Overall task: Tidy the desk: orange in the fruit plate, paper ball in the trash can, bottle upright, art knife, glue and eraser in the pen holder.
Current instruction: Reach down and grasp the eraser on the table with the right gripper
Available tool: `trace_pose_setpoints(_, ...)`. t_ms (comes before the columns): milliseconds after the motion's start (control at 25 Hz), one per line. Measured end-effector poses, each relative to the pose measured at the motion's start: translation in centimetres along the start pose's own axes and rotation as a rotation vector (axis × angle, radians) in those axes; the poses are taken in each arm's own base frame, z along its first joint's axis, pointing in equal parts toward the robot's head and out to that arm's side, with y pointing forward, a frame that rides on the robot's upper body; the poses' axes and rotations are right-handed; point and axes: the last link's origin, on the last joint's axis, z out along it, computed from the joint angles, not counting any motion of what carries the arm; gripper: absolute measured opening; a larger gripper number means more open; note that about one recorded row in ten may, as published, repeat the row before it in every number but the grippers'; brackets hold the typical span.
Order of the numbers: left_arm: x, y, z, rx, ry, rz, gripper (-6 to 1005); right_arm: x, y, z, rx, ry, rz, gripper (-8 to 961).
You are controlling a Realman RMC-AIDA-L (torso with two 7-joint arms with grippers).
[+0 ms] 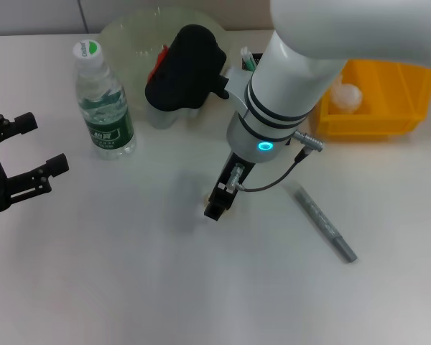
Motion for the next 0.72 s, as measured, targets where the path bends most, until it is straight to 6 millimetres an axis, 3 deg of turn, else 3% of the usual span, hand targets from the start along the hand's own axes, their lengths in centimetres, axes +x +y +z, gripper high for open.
trace_pose_setpoints(720,0.0,-0.22,0.52,0.004,0.0,0.0,860,0.3,0.25,0.81,0.002,-0.012,-0.01,657)
